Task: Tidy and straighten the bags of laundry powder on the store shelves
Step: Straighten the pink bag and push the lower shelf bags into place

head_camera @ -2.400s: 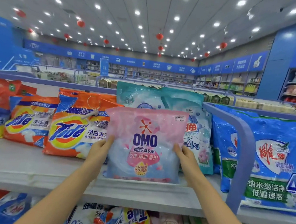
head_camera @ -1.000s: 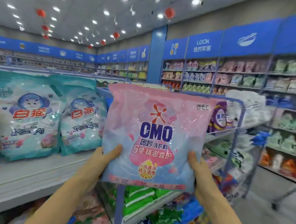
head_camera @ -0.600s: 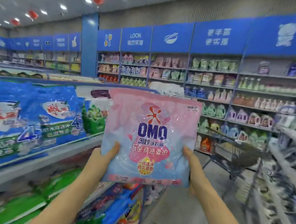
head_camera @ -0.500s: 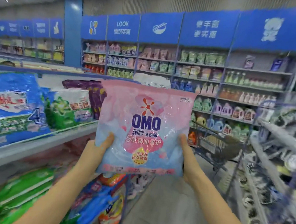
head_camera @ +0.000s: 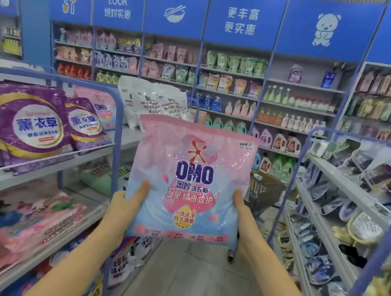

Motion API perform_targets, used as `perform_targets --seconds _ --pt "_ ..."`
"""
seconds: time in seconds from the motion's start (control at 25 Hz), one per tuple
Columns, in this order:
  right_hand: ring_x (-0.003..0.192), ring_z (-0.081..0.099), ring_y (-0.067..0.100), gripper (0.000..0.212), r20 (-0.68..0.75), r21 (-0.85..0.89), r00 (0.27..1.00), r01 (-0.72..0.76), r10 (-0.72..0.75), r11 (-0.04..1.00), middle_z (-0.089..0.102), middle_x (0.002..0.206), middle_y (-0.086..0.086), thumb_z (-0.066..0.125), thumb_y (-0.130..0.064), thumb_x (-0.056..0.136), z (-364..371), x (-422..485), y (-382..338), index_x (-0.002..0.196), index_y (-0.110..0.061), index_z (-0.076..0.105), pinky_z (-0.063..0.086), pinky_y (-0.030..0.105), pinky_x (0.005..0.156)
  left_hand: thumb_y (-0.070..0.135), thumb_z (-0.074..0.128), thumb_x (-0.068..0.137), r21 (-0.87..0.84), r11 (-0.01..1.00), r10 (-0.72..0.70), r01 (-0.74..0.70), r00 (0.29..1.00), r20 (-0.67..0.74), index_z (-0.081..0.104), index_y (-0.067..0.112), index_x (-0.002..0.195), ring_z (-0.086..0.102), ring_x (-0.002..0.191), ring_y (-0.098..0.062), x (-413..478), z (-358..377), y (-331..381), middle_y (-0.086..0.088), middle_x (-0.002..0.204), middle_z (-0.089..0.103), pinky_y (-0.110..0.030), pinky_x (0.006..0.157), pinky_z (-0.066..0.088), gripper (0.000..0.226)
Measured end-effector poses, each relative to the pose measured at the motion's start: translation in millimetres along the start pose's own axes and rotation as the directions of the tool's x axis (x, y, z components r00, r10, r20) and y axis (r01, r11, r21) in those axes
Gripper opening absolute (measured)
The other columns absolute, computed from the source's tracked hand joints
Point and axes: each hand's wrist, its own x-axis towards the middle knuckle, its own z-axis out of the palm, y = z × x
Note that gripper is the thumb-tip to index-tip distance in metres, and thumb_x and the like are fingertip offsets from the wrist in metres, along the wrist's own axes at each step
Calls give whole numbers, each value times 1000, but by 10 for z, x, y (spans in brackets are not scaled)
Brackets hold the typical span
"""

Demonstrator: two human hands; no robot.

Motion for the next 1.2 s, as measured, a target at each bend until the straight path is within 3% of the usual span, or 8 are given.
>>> perform_targets --seconds 0.12,0.2,0.4,0.56,0.72,0.88,1.08,1.2 --pt "101 66 31 62 -15 3 999 34 -33 999 71 105 12 46 -64 69 -130 768 -27 105 -19 66 45 52 99 49 57 79 22 999 45 -44 998 -37 51 10 64 46 43 -16 781 223 -116 5 40 51 -17 40 36 43" --pt "101 66 29 61 -2 -21 998 55 -55 998 71 105 10 46 -65 70 -124 1383 -132 107 -20 65 45 50 98 43 57 83 14 999 42 -41 997 -62 59 7 71 57 47 -15 1351 341 -107 1 50 61 -20 44 46 37" --pt "121 54 22 109 58 4 995 86 -86 996 52 138 4 64 -82 53 -227 2971 -220 144 -32 30 38 49 107 50 54 82 51 998 46 -40 993 -113 55 13 73 54 60 -16 2603 533 -55 -3 67 62 -20 47 45 38" --pt "100 67 23 59 161 26 985 56 -59 998 71 107 6 52 -61 70 -48 3811 -359 110 -19 63 46 47 97 55 55 72 91 995 52 -38 987 -151 50 13 72 51 63 -18 3354 643 -49 -8 75 57 -25 60 41 43" --pt "101 66 27 61 276 46 958 72 -82 996 72 104 8 55 -67 66 143 4957 -285 104 -20 66 45 50 99 51 55 83 156 988 55 -3 943 -329 48 13 86 52 70 -18 4255 623 -189 2 75 50 -32 67 45 39" --pt "102 66 30 61 384 21 922 48 -52 999 70 107 12 50 -60 72 484 6236 -202 111 -15 64 46 50 97 54 56 80 171 984 132 -47 839 -528 39 16 64 36 55 -15 5109 550 -260 -1 62 37 -28 51 27 44" --pt "110 60 28 99 603 -41 797 87 -45 995 63 120 7 58 -86 49 1146 7330 -201 123 -20 55 45 52 99 76 59 61 204 975 208 -90 696 -688 53 13 82 45 70 -17 5723 359 -337 -11 74 48 -28 59 31 67" --pt "113 57 25 79 711 -34 703 75 -29 997 60 124 3 52 -77 68 1633 7589 -60 124 -20 54 45 48 99 70 65 65 160 981 192 -105 565 -803 52 11 82 49 76 -20 5895 94 -311 -12 79 50 -31 66 37 63"
